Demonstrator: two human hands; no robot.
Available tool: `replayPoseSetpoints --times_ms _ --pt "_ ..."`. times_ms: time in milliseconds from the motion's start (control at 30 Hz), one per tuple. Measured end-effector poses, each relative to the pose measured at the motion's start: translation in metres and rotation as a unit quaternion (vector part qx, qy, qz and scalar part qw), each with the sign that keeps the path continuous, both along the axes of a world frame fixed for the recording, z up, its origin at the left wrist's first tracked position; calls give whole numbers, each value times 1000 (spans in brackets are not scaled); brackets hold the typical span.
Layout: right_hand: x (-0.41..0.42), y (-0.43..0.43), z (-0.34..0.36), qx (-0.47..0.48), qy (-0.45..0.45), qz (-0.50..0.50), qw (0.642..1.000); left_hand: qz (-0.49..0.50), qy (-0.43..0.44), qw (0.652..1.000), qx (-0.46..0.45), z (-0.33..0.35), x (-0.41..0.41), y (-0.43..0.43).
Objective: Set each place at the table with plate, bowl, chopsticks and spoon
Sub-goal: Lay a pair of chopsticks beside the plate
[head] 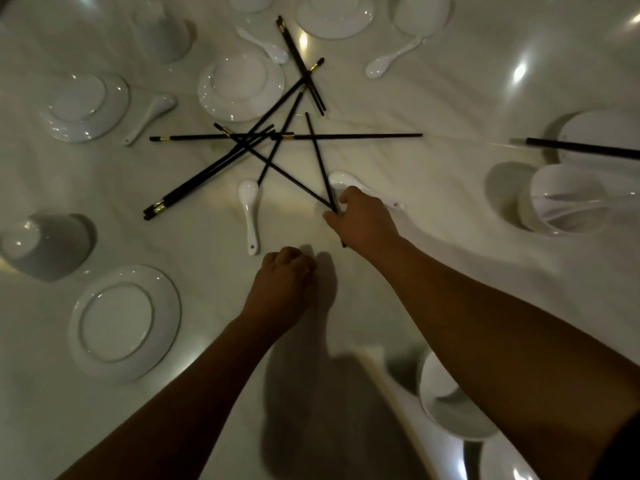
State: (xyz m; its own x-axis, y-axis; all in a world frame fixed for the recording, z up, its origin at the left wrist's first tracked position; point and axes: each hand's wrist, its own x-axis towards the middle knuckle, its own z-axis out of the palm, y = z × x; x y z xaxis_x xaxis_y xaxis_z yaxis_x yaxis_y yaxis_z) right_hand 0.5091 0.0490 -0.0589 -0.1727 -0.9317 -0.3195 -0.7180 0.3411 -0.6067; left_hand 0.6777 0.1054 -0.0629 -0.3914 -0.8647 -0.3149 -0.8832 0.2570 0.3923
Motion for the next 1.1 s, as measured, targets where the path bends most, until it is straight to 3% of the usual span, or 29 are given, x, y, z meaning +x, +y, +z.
replayPoseSetpoints --times_ms 100,233,367,500,667,1100 --pt "5 -7 -3 12 19 4 1000 45 56 997 8 6 5 -29" --pt "3 -5 -1 33 -22 -35 999 77 75 993 -46 6 18 -70" --pt "10 3 4 65 -123 -89 986 68 26 993 -91 -5 39 -118" --pt "19 12 9 93 -227 -154 957 168 -1 978 -125 -7 60 -149" --pt "29 21 9 121 -366 -252 888 221 -52 964 -138 -10 81 -162" --pt "55 49 2 118 -385 -294 867 222 -13 969 -106 -10 98 -166"
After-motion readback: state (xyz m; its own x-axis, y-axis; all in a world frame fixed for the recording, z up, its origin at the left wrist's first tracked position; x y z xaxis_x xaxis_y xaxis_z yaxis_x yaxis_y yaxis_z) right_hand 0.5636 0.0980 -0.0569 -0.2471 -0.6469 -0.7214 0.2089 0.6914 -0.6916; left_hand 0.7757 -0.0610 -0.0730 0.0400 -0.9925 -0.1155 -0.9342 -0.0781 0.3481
